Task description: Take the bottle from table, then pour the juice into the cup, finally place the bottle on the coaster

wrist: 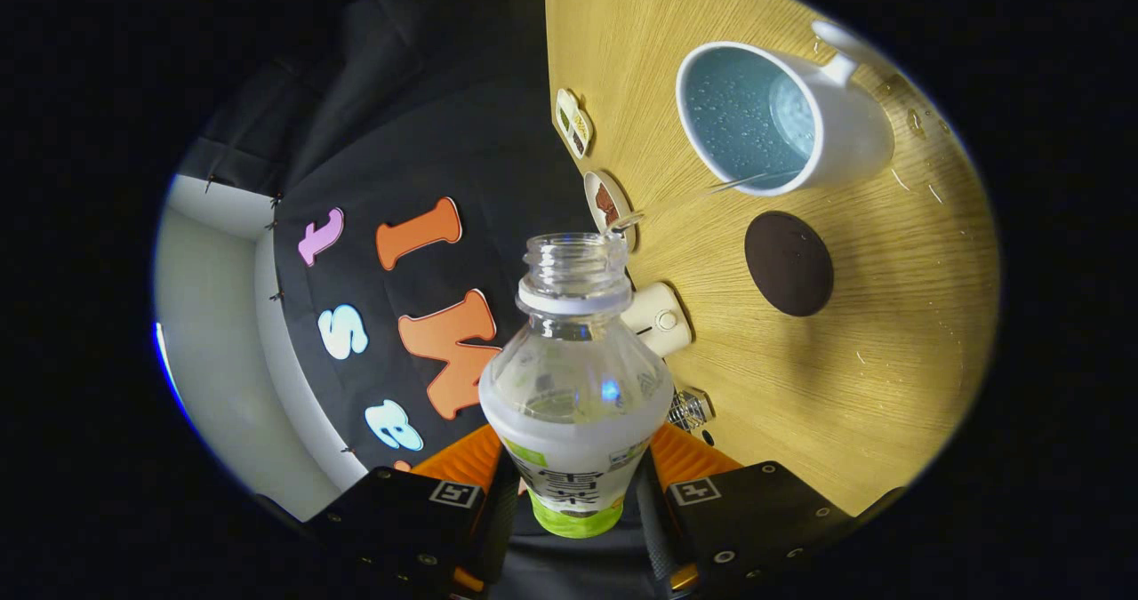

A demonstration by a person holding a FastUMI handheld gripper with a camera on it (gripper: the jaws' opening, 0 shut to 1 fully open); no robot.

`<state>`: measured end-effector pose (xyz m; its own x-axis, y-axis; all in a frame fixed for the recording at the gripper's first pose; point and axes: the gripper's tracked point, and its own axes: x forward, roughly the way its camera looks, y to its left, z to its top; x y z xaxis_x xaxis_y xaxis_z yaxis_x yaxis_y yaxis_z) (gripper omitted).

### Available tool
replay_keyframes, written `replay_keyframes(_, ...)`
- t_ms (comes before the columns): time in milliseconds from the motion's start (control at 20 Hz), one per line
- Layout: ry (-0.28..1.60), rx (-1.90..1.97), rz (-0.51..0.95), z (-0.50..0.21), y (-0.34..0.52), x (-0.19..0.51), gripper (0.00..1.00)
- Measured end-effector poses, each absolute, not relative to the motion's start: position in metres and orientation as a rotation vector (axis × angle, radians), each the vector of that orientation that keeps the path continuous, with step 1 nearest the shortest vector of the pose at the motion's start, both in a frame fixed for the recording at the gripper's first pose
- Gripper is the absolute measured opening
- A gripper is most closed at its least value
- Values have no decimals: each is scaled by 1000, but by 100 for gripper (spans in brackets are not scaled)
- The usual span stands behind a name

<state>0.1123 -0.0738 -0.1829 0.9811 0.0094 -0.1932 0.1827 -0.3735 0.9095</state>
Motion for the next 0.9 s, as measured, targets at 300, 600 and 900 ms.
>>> replay_keyframes(300,127,1989,-191,-179,-79,112,63)
replay_keyframes(600,118,2021,-191,-174,-85,112,63)
replay_keyframes(900,121,2037,-201,-174,-89,111,63)
